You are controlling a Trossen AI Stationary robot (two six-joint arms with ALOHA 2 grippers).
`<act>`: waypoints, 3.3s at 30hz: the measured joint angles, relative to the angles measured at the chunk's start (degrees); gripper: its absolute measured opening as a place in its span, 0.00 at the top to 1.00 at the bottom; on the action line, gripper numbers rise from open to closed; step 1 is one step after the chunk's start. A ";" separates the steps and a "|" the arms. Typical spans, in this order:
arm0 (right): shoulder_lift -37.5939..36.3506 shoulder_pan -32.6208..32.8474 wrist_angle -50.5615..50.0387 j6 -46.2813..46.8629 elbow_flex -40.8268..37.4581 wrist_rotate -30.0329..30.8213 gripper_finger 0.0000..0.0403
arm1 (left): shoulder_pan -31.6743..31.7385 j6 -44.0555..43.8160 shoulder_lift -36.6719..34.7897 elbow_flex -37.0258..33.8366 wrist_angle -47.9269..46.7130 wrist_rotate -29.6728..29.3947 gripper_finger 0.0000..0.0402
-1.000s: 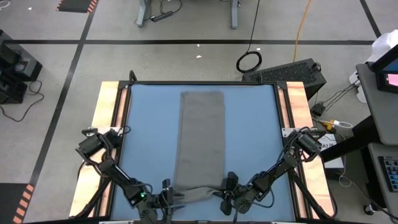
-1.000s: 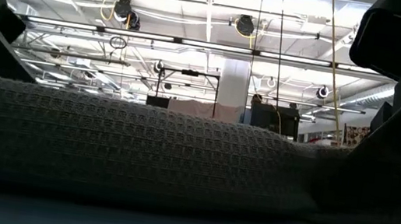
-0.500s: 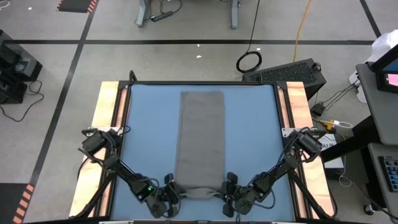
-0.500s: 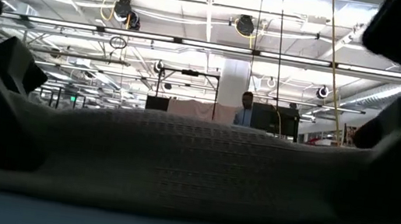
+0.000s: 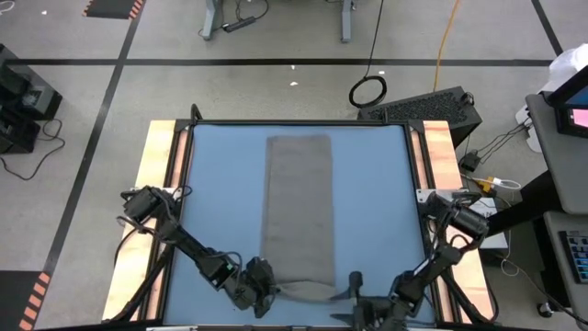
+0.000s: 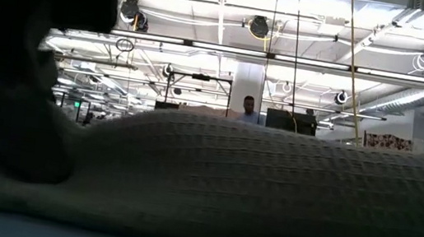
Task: Roll towel
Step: Roll the gray towel
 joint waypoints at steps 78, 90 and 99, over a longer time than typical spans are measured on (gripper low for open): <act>2.37 -13.54 -2.27 46.39 -0.10 -12.74 0.96 | -12.24 33.19 1.07 -0.07 9.70 -24.85 0.40; 2.30 -13.75 -2.34 49.82 -0.05 -12.15 0.97 | -12.33 36.22 2.43 -0.07 2.98 -28.40 0.16; 2.32 -13.79 -2.37 50.22 -0.05 -12.17 0.97 | -10.93 35.42 2.40 -0.02 -1.70 -30.93 0.10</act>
